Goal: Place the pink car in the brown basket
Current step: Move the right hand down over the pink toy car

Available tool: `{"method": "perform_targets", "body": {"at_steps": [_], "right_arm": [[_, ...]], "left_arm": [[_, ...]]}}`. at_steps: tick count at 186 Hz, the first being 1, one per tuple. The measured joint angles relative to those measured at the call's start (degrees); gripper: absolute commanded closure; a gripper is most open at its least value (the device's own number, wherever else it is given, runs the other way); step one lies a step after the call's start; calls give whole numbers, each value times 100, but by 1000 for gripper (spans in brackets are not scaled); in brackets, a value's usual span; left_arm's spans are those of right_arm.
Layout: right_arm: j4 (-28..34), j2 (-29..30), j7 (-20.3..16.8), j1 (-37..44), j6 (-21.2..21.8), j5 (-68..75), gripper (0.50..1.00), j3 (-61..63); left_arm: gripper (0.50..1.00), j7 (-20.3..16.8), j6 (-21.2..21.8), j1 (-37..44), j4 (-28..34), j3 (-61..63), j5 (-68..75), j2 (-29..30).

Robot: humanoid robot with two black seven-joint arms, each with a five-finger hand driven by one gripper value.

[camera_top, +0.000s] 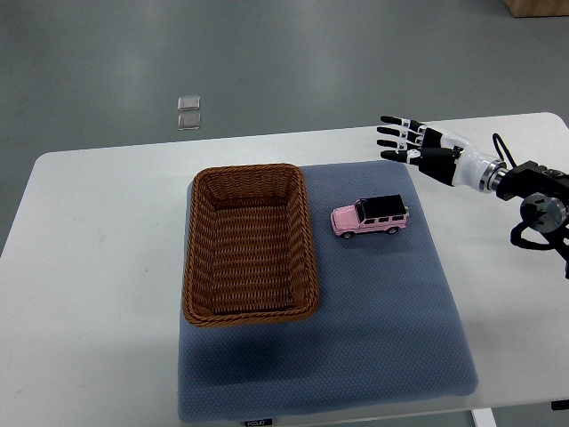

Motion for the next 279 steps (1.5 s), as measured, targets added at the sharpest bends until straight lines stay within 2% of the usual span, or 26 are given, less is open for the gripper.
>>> {"method": "perform_targets", "body": {"at_steps": [47,109,129,147,179,208,255,279], "right_arm": [[8,-22,600,233,115,-1439,576,-26],[65,-20,1574,502,42,-3898,576,-87],[185,-17,1774,519,23,-4570,576,-91],[286,-17,1848,519,-78,-5093,576,-95],[314,-10,1862,497,-508,-5653,579,-191],[316,-10,1864,509,-774,-5727,581,-575],[310,-25,1864,517,-1458,-5733,583,-1035],[310,-25,1864,518,-1560,-5741,587,-1056]], "left_arm": [[500,0,0,1,0,-2,0,0],[500,-1,0,1,0,-3,0,0],[500,-1,0,1,0,-4,0,0],[500,-1,0,0,0,-4,0,0],[500,-1,0,1,0,-3,0,0],[500,-1,0,1,0,-3,0,0],[500,-1,0,0,0,-2,0,0],[500,-1,0,1,0,-2,0,0]]}}
